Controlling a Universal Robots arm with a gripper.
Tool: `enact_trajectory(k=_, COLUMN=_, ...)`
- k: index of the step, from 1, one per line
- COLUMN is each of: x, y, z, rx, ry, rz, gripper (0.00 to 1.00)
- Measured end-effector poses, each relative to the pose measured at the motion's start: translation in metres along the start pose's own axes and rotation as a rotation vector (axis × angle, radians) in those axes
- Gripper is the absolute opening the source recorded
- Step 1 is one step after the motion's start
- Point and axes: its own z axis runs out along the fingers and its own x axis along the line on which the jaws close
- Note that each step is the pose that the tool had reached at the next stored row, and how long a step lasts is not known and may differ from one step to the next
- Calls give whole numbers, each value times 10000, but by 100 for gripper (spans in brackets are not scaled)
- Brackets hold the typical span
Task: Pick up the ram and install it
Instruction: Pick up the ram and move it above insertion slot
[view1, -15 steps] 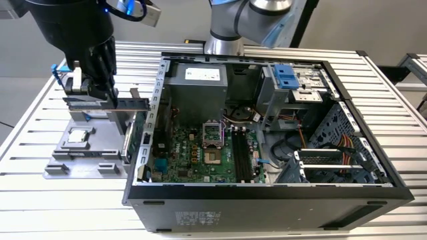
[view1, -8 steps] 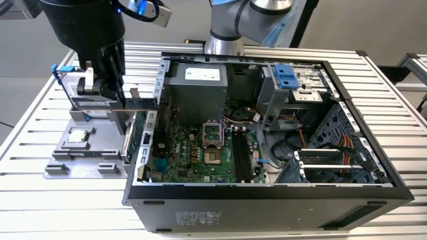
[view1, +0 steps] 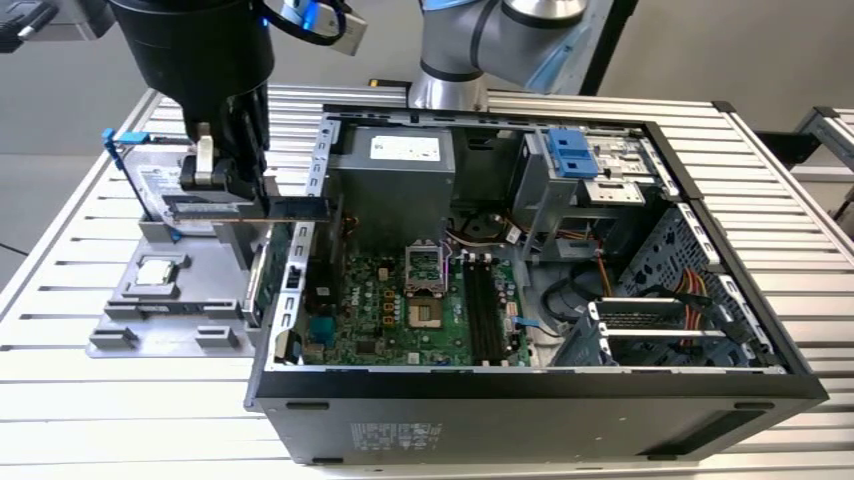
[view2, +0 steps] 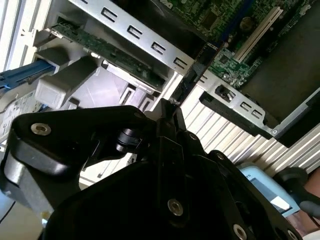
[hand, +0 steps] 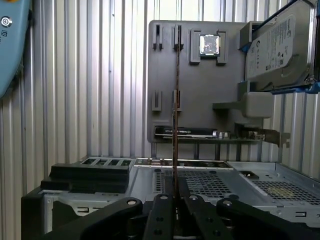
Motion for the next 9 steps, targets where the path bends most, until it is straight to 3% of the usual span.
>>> enact_trajectory(k=9, x=0, y=-137, z=-1, rx=-2, ry=1, rz=0, gripper=0)
